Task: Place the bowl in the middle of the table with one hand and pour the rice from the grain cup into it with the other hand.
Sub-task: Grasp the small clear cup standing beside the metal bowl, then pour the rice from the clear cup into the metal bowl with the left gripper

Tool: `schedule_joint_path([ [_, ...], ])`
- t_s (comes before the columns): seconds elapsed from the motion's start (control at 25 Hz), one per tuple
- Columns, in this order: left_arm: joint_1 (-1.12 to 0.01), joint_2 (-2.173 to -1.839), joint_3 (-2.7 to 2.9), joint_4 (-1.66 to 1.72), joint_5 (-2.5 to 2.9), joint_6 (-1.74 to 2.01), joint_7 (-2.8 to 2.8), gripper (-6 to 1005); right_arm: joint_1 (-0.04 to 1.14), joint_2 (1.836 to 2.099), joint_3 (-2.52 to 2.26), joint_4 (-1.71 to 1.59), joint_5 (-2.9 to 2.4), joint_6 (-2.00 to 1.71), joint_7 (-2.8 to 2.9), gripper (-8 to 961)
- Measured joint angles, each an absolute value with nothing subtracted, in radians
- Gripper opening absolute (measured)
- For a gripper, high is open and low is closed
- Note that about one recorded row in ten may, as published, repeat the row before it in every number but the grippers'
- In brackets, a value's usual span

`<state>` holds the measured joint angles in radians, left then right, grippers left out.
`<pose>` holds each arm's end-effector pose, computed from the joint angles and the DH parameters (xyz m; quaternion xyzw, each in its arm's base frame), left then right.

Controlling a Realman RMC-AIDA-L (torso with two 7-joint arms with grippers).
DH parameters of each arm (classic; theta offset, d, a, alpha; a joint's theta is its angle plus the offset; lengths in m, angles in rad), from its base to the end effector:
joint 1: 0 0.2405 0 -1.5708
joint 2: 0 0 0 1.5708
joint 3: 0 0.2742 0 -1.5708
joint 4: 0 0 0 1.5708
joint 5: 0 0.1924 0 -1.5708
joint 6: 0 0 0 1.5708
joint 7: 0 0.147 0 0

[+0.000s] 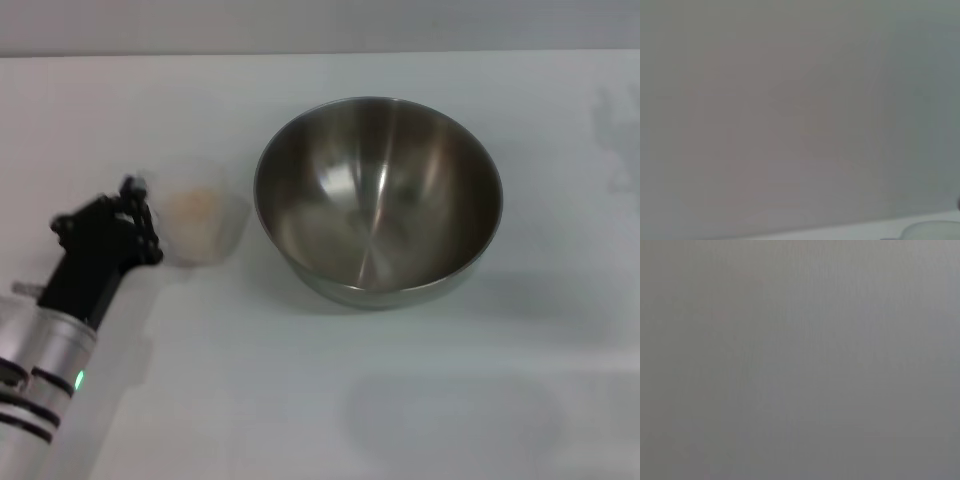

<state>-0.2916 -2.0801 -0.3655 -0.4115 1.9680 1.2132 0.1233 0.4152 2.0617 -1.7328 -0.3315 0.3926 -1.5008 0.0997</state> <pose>-0.3066 0.2705 -0.0715 -0.7460 -0.2098 -0.2889 0.5621 0.2698 0.3381 0.0629 -0.5834 0.0458 0.4549 0.6713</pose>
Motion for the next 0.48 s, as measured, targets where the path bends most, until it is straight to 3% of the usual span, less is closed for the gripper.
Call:
schedule_joint_path([
  [0.48,-0.440,-2.080,-0.407,-0.463,2.052,1.408,0.769,29,0.435,2.062,-1.730,-0.333,0.393,-1.505,0.100,376],
])
